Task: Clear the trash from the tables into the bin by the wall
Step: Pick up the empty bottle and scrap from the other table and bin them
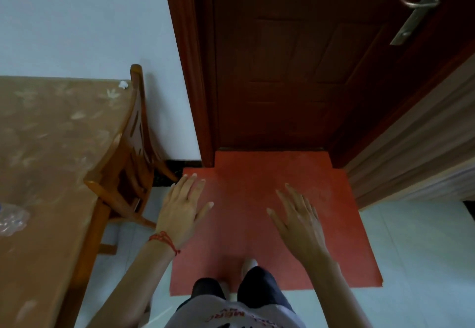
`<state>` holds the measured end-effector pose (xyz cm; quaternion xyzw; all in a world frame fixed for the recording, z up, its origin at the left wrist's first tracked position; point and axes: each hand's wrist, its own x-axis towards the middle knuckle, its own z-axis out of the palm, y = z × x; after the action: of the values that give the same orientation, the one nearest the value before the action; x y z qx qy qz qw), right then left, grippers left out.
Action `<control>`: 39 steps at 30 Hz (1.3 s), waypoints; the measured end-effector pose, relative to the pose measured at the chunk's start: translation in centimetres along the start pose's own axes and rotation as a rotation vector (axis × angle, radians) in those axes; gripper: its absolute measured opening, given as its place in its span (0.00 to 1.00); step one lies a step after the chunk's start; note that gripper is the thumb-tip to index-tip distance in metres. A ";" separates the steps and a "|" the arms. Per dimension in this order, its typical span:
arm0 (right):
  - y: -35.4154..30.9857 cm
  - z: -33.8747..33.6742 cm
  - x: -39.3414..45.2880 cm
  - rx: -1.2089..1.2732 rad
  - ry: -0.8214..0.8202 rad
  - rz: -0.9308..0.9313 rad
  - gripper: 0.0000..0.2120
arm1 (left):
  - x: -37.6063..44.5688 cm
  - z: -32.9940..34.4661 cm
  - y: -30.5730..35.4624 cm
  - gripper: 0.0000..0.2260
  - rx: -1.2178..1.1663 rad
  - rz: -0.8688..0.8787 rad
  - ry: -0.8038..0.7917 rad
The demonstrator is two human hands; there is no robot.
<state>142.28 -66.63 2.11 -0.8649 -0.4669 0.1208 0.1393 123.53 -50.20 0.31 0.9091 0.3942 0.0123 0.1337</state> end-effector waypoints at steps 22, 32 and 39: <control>-1.2 -2.5 27.6 -0.066 -0.098 -0.367 0.25 | 17.5 -2.3 -1.3 0.27 0.027 -0.381 0.101; -11.3 -1.0 34.4 -0.001 -0.134 -0.537 0.30 | 19.2 -6.8 -9.1 0.32 -0.028 -0.515 0.238; -19.6 1.1 37.2 0.035 -0.205 -0.732 0.30 | 16.9 -8.5 -14.5 0.32 -0.028 -0.691 0.280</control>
<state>146.64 -24.85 5.13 -0.6219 -0.7542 0.1568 0.1406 123.78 -26.60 3.44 0.7101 0.6921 0.0963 0.0870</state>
